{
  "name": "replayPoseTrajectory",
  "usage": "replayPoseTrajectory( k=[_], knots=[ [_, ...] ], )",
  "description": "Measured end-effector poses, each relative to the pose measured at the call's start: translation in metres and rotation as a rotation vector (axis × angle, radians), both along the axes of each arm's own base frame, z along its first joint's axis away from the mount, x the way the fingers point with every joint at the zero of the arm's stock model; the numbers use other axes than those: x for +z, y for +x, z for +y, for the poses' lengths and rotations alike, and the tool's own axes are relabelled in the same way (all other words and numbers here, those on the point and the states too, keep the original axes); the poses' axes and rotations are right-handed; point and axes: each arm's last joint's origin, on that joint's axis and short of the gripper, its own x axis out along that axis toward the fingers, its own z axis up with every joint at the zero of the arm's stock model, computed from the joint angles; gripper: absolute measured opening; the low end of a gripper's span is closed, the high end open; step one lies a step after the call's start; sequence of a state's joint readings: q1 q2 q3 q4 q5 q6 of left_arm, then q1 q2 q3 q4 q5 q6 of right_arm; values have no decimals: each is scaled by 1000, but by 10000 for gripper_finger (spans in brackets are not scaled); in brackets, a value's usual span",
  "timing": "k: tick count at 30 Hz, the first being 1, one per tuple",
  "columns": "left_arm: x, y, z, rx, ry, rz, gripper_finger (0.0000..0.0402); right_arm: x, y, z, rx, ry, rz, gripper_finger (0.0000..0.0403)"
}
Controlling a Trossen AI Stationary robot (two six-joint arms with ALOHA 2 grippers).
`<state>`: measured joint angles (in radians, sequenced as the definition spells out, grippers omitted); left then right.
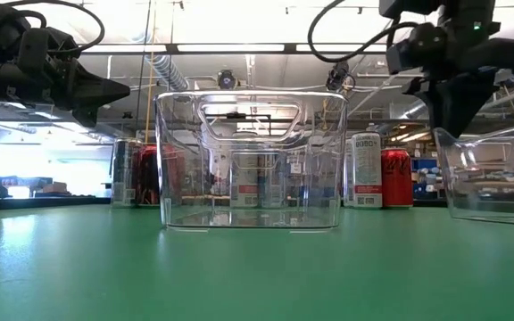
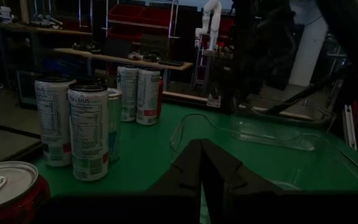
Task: Sort soda cans
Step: Move the bottom right transparent bin to the middle right of the table
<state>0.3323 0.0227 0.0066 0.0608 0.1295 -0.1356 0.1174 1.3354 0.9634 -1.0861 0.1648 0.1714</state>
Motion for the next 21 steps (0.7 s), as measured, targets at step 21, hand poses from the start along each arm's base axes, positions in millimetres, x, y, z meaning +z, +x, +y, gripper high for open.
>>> replayPoseTrajectory(
  k=[21],
  knots=[
    [0,0,0,-1,0,0,12,7,7,-37,-349,29,-91,172]
  ],
)
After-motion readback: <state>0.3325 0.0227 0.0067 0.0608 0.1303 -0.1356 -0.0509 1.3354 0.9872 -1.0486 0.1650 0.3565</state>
